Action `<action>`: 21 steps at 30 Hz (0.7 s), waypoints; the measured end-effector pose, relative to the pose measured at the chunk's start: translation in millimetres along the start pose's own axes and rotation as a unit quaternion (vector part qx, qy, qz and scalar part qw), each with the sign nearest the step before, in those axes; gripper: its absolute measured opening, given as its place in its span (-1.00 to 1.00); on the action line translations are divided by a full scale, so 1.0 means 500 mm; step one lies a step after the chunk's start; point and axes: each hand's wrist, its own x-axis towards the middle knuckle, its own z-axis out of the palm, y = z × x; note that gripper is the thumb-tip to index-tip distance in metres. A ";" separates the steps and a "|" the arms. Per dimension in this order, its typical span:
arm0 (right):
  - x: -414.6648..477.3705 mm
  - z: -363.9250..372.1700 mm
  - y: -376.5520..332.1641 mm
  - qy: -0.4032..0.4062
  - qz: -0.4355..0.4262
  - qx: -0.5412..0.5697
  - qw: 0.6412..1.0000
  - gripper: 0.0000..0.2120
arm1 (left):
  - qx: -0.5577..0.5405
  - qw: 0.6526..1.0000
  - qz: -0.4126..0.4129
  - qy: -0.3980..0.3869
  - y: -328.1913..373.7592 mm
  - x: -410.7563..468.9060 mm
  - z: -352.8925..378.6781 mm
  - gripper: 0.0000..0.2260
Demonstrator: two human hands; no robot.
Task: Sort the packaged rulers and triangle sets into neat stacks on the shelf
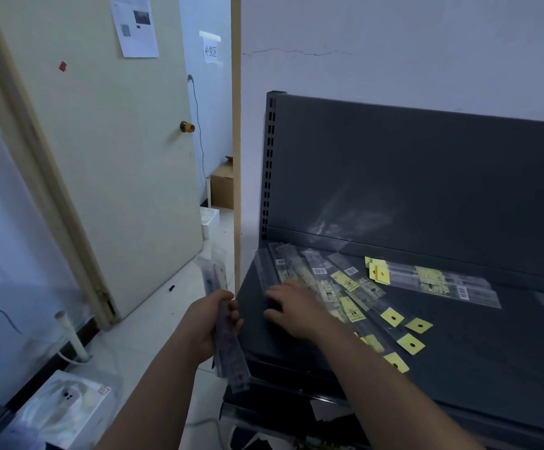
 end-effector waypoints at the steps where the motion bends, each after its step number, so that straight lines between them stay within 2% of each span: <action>1: -0.001 0.007 -0.010 -0.019 -0.021 -0.001 1.000 -0.66 | -0.002 1.000 0.002 0.005 0.002 0.000 -0.005 -0.94; 3: -0.009 0.011 -0.012 -0.014 -0.038 0.010 0.999 -0.65 | 0.001 1.000 0.010 0.014 0.006 0.003 -0.017 -0.94; 6: -0.025 0.006 -0.007 0.023 -0.060 0.098 0.993 -0.81 | 0.031 0.999 0.028 0.030 0.013 0.011 -0.036 -0.93; 8: -0.027 0.005 -0.001 0.052 -0.061 0.110 0.991 -0.80 | 0.063 0.997 0.028 0.034 0.016 0.018 -0.042 -0.92; 10: -0.028 0.006 -0.002 0.039 -0.073 0.071 0.994 -0.79 | 0.087 0.995 0.026 0.034 0.017 0.027 -0.044 -0.97; 13: -0.033 0.013 -0.011 0.011 -0.093 0.044 0.995 -0.75 | 0.122 0.991 0.025 0.050 0.014 0.043 -0.042 -0.90; 18: -0.057 -0.006 -0.039 -0.012 -0.125 0.058 0.990 -0.70 | 0.195 0.978 0.024 0.077 0.020 0.062 -0.026 -0.88; 21: -0.066 -0.005 -0.046 -0.017 -0.115 0.101 0.988 -0.72 | 0.190 0.977 0.055 0.081 0.030 0.069 -0.017 -0.83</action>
